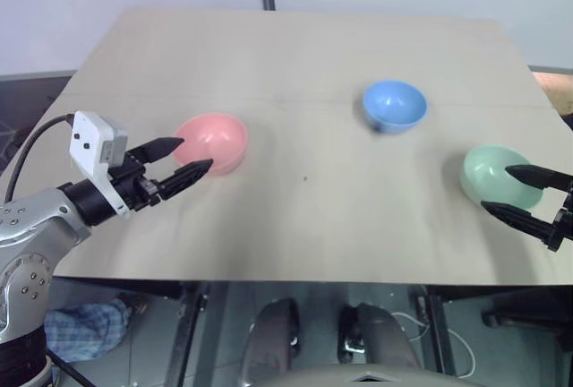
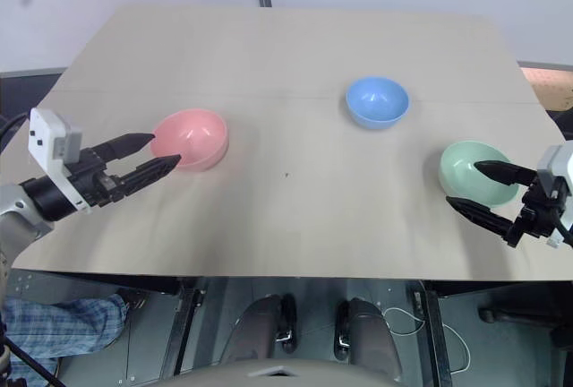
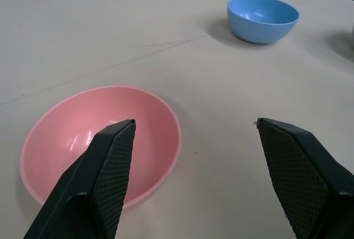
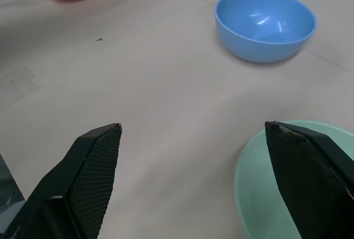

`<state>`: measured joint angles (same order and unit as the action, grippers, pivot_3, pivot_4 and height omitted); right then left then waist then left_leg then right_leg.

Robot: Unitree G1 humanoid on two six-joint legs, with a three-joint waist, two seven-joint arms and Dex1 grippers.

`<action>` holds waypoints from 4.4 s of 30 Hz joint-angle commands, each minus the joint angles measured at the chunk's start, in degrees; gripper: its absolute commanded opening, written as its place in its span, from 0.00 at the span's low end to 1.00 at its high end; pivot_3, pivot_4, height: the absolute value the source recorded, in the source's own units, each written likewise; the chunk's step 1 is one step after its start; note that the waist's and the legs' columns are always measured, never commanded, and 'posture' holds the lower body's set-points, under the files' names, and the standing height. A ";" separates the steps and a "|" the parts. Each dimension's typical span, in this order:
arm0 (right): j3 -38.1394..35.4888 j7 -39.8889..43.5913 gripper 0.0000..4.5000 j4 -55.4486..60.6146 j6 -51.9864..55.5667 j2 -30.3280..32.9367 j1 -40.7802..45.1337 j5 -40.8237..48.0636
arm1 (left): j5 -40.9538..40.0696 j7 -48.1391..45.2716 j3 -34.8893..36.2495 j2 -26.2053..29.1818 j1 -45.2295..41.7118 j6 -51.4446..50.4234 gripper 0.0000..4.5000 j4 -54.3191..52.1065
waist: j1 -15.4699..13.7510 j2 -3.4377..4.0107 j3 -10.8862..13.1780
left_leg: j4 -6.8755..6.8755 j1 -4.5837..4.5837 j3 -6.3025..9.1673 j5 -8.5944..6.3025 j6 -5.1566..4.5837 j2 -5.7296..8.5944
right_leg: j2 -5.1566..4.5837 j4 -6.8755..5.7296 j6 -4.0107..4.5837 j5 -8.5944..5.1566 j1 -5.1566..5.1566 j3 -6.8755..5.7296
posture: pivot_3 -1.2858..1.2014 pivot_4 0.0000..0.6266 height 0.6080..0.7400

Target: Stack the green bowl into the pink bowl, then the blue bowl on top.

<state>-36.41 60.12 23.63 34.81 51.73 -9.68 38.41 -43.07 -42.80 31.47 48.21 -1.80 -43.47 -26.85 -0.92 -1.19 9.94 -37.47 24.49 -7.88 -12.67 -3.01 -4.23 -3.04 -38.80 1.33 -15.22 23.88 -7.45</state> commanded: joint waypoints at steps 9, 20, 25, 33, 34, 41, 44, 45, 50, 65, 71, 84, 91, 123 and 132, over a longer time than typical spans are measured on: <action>-0.67 -1.66 1.00 2.33 0.62 1.48 1.23 1.29 | 1.45 -1.15 -2.86 0.67 -1.04 3.07 0.82 -0.28 | 0.03 0.00 0.00 | -0.01 -0.01 0.00 0.00 0.00 0.01 | 0.00 -0.01 0.00 0.00 -0.01 0.00 | 0.52 0.24 1.00; -0.62 -1.97 1.00 4.03 1.51 1.50 2.52 4.46 | 3.28 -0.54 -3.43 0.59 -1.36 4.86 0.82 1.01 | 0.04 0.00 -0.01 | -0.02 -0.03 0.00 0.01 0.01 0.01 | 0.01 -0.03 0.00 0.00 -0.02 0.00 | 0.52 0.24 1.00; -0.46 -3.56 1.00 7.92 3.62 0.07 5.86 13.02 | 10.38 0.82 -6.65 1.38 -2.84 9.00 0.82 6.09 | 0.05 0.00 -0.01 | -0.02 -0.05 -0.01 0.01 0.01 0.00 | 0.02 -0.04 0.00 0.00 -0.04 0.00 | 0.52 0.24 1.00; -1.65 -10.82 1.00 9.03 6.32 -0.89 11.71 24.72 | 20.22 -1.61 -11.89 3.85 -2.05 16.56 0.82 11.40 | -0.08 -0.02 -0.01 | -0.02 -0.07 -0.04 0.00 0.00 0.01 | -0.01 -0.02 0.01 0.01 -0.08 0.03 | 0.52 0.24 1.00; -1.75 -10.59 1.00 8.84 6.06 -0.79 11.04 24.33 | 21.42 -1.92 -12.60 4.27 -2.28 17.36 0.82 12.39 | -0.09 -0.02 -0.01 | -0.02 -0.06 -0.04 0.00 0.00 0.01 | -0.01 -0.01 0.01 0.01 -0.08 0.03 | 0.52 0.24 1.00; -1.70 -10.18 1.00 9.06 4.71 -0.69 8.32 22.97 | 27.14 -3.48 -16.75 5.60 -4.20 21.63 0.82 17.76 | 0.00 0.00 -0.02 | -0.02 -0.10 -0.05 0.00 -0.01 0.00 | -0.01 -0.05 0.01 0.01 -0.08 0.03 | 0.52 0.24 1.00; -2.10 -10.13 1.00 9.04 4.14 -0.78 7.37 22.40 | 29.51 -2.99 -18.62 5.77 -6.91 22.36 0.82 21.45 | -0.03 -0.01 -0.02 | -0.02 -0.10 -0.05 0.00 -0.01 -0.01 | -0.01 -0.05 0.01 0.01 -0.08 0.03 | 0.52 0.24 1.00; -2.20 -10.16 1.00 9.05 4.00 -0.84 7.13 22.35 | 30.19 -3.13 -19.17 5.92 -7.74 22.75 0.82 22.65 | -0.03 -0.01 -0.02 | -0.02 -0.10 -0.05 0.00 -0.01 -0.01 | -0.01 -0.05 0.01 0.01 -0.08 0.03 | 0.52 0.24 1.00; -2.75 -10.15 1.00 9.50 3.26 -1.06 5.45 22.15 | 31.81 -4.55 -20.85 5.64 -10.87 25.19 0.71 25.87 | 0.01 -0.01 -0.02 | -0.02 -0.09 -0.06 0.00 -0.01 -0.01 | -0.01 -0.05 0.01 0.01 -0.08 0.03 | 0.52 0.24 1.00; -3.38 -10.06 1.00 9.65 1.43 -1.34 2.50 21.41 | 34.01 -8.42 -24.12 5.56 -15.50 29.00 0.01 28.47 | 0.05 -0.01 -0.03 | -0.03 -0.11 -0.07 0.00 -0.01 0.00 | -0.01 -0.07 0.00 0.01 -0.09 0.03 | 0.52 0.24 1.00; -3.25 -10.17 1.00 9.55 1.21 -1.06 2.58 21.31 | 33.78 -15.16 -29.51 5.41 -20.58 31.75 0.01 24.32 | -0.11 -0.03 -0.03 | -0.06 -0.10 -0.06 0.02 0.01 0.01 | -0.01 -0.07 0.00 0.01 -0.10 0.02 | 0.52 0.24 1.00; -2.76 -10.39 1.00 9.91 1.14 -1.07 3.11 20.66 | 41.11 -44.49 -46.30 8.60 -41.68 60.75 0.01 33.36 | 0.00 -0.03 -0.04 | -0.11 -0.12 -0.12 0.14 0.21 0.02 | 0.11 -0.11 0.00 0.02 -0.10 0.07 | 0.52 0.24 1.00; -2.94 -11.24 1.00 10.82 0.97 -1.75 2.37 20.74 | 44.27 -49.70 -53.54 6.10 -52.82 77.98 0.01 43.93 | -0.04 -0.03 -0.04 | -0.40 0.04 -0.04 0.14 0.20 0.02 | 0.27 -0.14 -0.01 0.02 -0.10 0.00 | 0.52 0.24 1.00; 0.44 -12.60 1.00 8.37 1.29 -0.27 4.15 16.03 | 3.94 -27.05 -21.99 0.85 -44.49 10.82 0.99 42.98 | 0.35 -0.05 -0.03 | -0.92 0.03 0.04 0.10 0.14 -0.11 | 0.17 -0.61 -0.03 0.01 -0.10 0.09 | 0.52 0.24 1.00; 6.10 -15.05 1.00 1.87 3.07 2.93 5.96 6.30 | -4.31 -34.62 -8.33 9.73 -30.17 1.69 0.99 37.47 | -0.07 -0.07 -0.05 | -0.94 -0.01 -0.01 0.10 0.14 -0.08 | 0.07 -0.68 -0.02 0.01 -0.10 0.07 | 0.52 0.24 1.00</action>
<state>-31.69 46.80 27.01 37.26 52.77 -4.83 47.79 -45.69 -75.06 21.05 56.18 -32.18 -41.74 13.78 -0.99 -1.26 9.90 -38.41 24.50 -7.84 -12.58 -2.89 -4.29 -3.03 -39.49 1.32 -15.21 23.76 -7.47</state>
